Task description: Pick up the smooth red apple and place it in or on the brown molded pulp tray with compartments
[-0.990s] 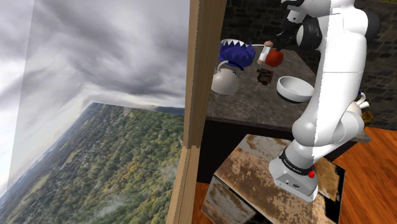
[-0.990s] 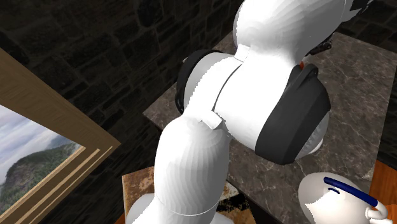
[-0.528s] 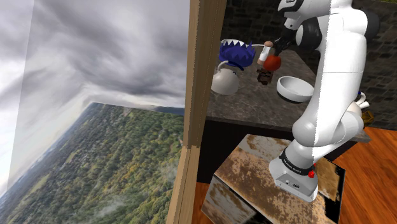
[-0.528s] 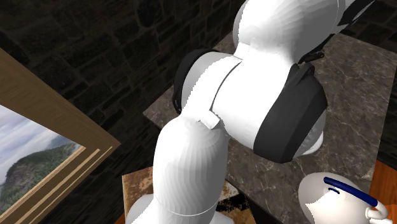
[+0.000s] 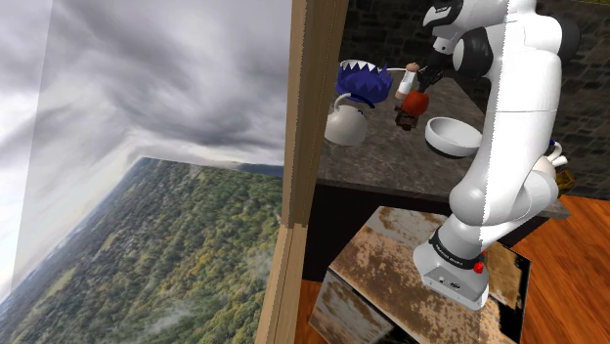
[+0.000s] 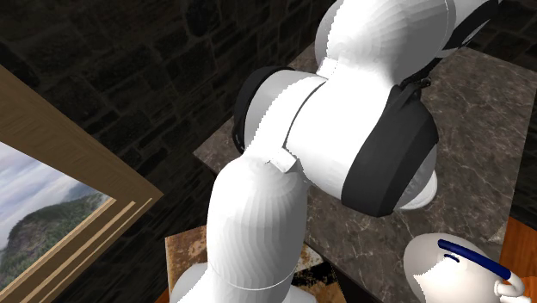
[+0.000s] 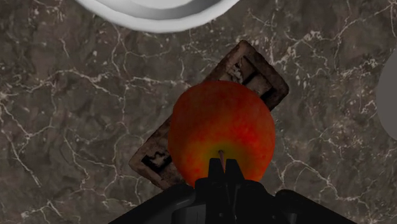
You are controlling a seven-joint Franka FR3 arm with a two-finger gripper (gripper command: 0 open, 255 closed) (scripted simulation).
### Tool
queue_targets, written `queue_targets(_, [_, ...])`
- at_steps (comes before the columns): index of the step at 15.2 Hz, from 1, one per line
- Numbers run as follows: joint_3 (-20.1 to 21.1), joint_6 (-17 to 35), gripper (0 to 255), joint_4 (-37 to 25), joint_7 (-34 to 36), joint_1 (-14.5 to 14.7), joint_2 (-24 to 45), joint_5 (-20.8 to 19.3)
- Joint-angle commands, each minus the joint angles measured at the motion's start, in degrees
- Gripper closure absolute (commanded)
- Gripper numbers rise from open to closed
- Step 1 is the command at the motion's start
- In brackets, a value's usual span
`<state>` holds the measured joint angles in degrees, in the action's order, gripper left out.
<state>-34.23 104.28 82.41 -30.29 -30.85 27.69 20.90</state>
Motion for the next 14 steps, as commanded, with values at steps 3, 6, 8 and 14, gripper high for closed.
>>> queue_targets(3, [0.01, 0.10, 255, 0.05, -0.02, 0.00, 0.03, 0.03])
queue_targets(6, [0.01, 0.10, 0, 0.04, -0.02, 0.00, 0.04, 0.03])
queue_targets(8, [0.01, 0.10, 0, 0.04, -0.02, 0.00, 0.04, 0.03])
queue_targets(14, [-0.43, -6.89, 0, -6.85, 0.78, -1.35, -0.30, -0.50])
